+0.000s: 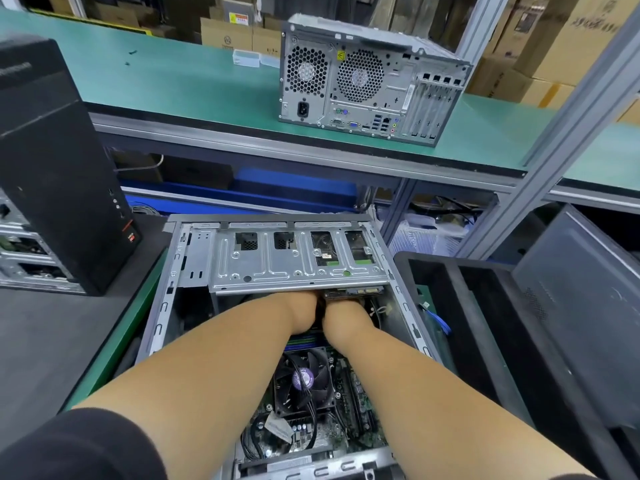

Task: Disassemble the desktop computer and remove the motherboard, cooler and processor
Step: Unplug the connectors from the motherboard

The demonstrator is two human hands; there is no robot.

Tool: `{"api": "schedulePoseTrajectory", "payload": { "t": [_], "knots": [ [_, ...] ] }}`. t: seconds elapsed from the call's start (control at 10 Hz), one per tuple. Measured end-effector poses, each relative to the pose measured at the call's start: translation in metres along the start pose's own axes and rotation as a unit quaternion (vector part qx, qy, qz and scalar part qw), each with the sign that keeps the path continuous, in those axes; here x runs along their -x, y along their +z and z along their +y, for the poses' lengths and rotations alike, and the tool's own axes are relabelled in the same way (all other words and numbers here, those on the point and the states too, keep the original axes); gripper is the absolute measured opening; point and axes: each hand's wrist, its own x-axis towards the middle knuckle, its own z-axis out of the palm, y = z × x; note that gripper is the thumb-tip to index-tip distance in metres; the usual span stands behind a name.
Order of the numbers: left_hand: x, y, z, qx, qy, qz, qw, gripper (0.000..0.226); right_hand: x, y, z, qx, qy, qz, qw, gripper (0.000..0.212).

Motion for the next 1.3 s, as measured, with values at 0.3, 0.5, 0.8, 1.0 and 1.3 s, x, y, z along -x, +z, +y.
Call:
{"api": "schedulePoseTrajectory", "payload": {
  "t": [0.3,0.5,0.8,1.0,1.3],
  "knots": [
    [0.04,-0.016,0.005,-0.046,-0.046,-0.105,0.992,0.058,0.018,-0.013,0.005,-0.062,0.067,-0.032,0.995,0.031],
    [0.065,-0.018,-0.017,-0.135,-0.072,-0.106,0.983,0.055,0.038,-0.016,0.009,-0.069,0.092,-0.069,0.991,0.037],
    [0.067,-0.025,-0.035,0.0,-0.069,-0.102,0.992,0.052,0.035,-0.009,0.014,-0.113,0.085,-0.047,0.989,0.05],
    [0.064,-0.027,-0.032,0.026,-0.07,-0.113,0.991,0.049,0.029,-0.007,0.002,-0.129,0.06,-0.029,0.989,0.056],
    [0.04,-0.02,-0.043,0.006,-0.062,-0.114,0.992,0.048,0.016,-0.007,0.006,-0.218,0.094,0.013,0.971,0.045]
  ]
}}
